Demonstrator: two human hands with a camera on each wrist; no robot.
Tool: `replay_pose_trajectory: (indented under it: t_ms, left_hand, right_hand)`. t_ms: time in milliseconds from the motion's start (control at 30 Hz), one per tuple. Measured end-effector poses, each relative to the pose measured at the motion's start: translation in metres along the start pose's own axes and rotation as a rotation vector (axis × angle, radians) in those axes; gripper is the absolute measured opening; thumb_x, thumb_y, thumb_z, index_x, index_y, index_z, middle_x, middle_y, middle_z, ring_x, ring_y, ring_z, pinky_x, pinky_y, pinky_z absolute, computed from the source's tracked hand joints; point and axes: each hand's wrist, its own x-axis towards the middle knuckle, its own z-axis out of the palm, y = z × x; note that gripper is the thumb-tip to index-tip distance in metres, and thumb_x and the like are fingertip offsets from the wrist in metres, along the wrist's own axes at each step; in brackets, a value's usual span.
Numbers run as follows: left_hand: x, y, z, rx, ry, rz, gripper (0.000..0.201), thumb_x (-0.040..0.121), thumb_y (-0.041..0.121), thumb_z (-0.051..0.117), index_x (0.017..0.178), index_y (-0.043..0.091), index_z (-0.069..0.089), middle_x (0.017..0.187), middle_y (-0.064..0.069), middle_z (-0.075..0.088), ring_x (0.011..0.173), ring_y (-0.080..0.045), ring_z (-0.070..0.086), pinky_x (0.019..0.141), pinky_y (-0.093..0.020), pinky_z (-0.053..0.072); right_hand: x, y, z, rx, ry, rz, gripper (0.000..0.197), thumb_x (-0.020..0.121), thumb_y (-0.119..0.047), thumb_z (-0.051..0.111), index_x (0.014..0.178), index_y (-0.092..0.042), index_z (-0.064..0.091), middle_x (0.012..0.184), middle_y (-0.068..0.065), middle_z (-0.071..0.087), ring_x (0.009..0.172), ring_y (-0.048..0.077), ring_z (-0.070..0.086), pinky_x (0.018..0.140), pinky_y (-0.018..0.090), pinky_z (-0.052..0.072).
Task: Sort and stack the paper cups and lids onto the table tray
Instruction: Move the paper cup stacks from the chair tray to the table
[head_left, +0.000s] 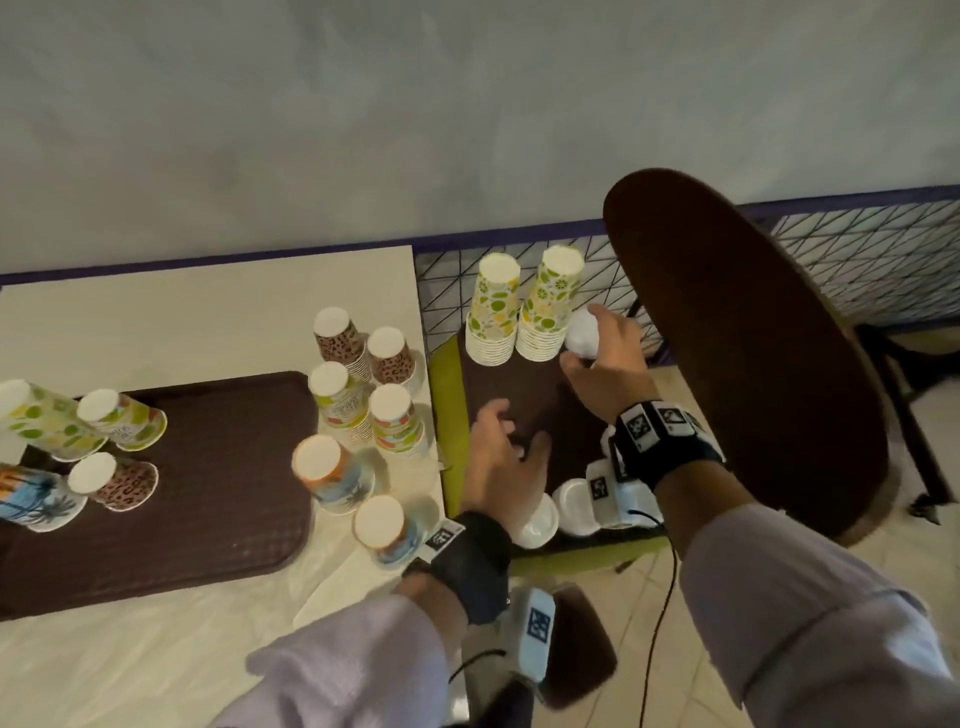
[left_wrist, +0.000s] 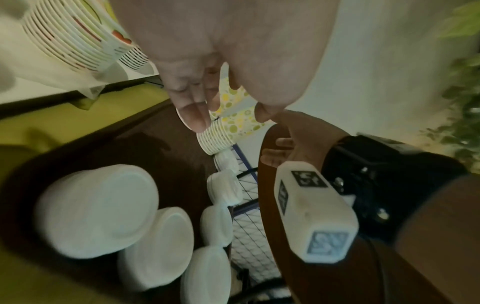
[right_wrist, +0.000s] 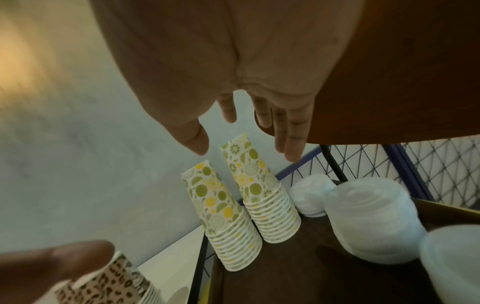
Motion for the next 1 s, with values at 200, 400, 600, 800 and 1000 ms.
replay_pose_trajectory:
  t_ms: [200,400,600,800,1000]
  left_hand:
    - [0.075,-0.007,0.033,0.100,0.205,-0.064,0.070,0.094,0.027,0.072,0.152,0.012,0.036,0.136,-0.015,0.052,0.113,-0.035,0.063,0.101,-0.044,0.052]
    - [0.123,-0.013,0.042,0.228,0.350,-0.072,0.082,0.086,0.029,0.078,0.153,0.009,0.037,0.144,-0.017,0.051,0.134,-0.035,0.051,0.111,-0.049,0.045]
    - [0.169,-0.030,0.036,0.321,0.370,-0.091,0.115,0.075,0.052,0.081,0.162,0.010,0.018,0.159,-0.020,0.034,0.149,-0.037,0.034,0.121,-0.049,0.034]
    - [0.194,-0.040,0.032,0.274,0.350,-0.045,0.127,0.068,0.052,0.091,0.164,0.017,0.017,0.166,-0.012,0.031,0.153,-0.030,0.029,0.124,-0.046,0.030]
    - [0.219,-0.037,0.031,0.201,0.364,0.021,0.129,0.053,0.061,0.093,0.159,0.026,0.029,0.152,-0.002,0.051,0.139,-0.023,0.051,0.115,-0.048,0.044]
  right_hand:
    - [0.057,0.016,0.006,-0.074,0.060,-0.089,0.088,0.085,-0.028,0.073,0.159,-0.018,0.026,0.159,0.023,0.025,0.145,0.042,0.032,0.113,0.055,0.041]
    - [0.115,0.011,0.008,-0.128,-0.108,-0.120,0.089,0.092,-0.042,0.067,0.161,-0.034,0.011,0.169,0.010,0.005,0.152,0.041,0.018,0.120,0.053,0.029]
    - [0.140,0.020,0.031,-0.070,-0.133,-0.250,0.075,0.091,-0.036,0.070,0.155,-0.031,0.031,0.157,0.011,0.028,0.137,0.035,0.045,0.108,0.046,0.046]
    - [0.135,0.034,0.032,0.000,-0.069,-0.297,0.062,0.093,-0.030,0.067,0.147,-0.026,0.037,0.134,0.010,0.037,0.116,0.029,0.055,0.093,0.034,0.052]
    - [0.099,0.052,0.027,0.045,-0.006,-0.395,0.064,0.087,-0.028,0.072,0.144,-0.023,0.044,0.126,0.008,0.043,0.106,0.024,0.059,0.085,0.037,0.060]
